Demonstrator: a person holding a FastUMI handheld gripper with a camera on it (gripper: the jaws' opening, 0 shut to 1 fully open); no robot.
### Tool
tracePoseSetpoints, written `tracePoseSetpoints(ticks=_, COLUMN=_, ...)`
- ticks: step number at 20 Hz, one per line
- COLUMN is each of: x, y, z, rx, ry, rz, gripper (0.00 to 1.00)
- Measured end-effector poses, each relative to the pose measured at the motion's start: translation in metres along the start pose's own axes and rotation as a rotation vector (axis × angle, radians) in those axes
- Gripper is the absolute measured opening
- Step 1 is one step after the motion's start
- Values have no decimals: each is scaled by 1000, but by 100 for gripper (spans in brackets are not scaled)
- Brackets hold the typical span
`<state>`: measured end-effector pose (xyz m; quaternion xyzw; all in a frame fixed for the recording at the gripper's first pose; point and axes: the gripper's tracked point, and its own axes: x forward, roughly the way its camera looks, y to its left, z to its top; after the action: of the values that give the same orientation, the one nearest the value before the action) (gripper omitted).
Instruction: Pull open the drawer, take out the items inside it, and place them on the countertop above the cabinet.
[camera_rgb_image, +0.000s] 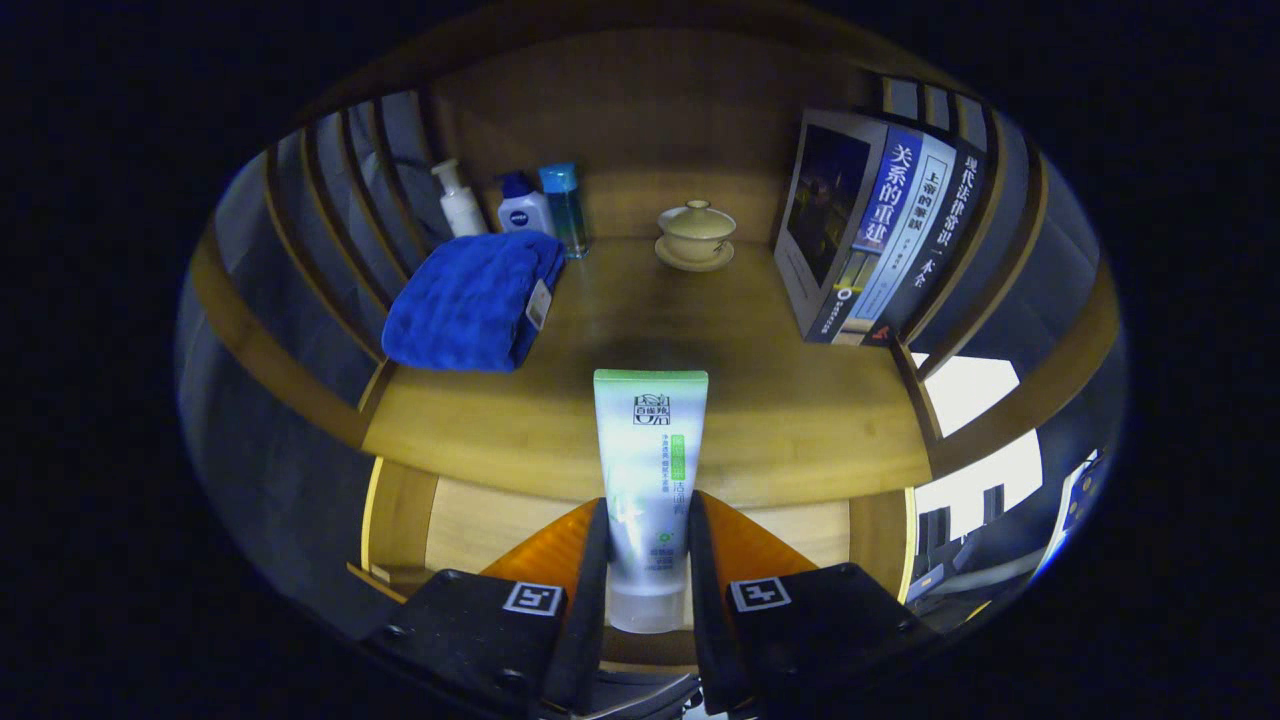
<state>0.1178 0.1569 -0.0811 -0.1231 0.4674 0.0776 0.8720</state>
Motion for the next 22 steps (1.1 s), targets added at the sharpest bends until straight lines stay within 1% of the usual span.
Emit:
tracePoseSetpoints(ticks=10, x=62, y=3, z=44, rx=65, ry=7, rz=-5, gripper=47)
tracePoseSetpoints(ticks=15, x=89, y=3, z=53, rx=78, ry=20, rz=-12, gripper=47)
tracePoseSetpoints(ticks=18, x=97, y=8, z=49, rx=77, ry=45, rz=2, gripper=50)
tracePoseSetpoints(ticks=20, x=97, y=11, z=50, rx=68, ry=29, rz=8, gripper=55)
tracePoseSetpoints(ticks=22, x=91, y=10, z=56, rx=61, ry=-9, rz=7, gripper=61)
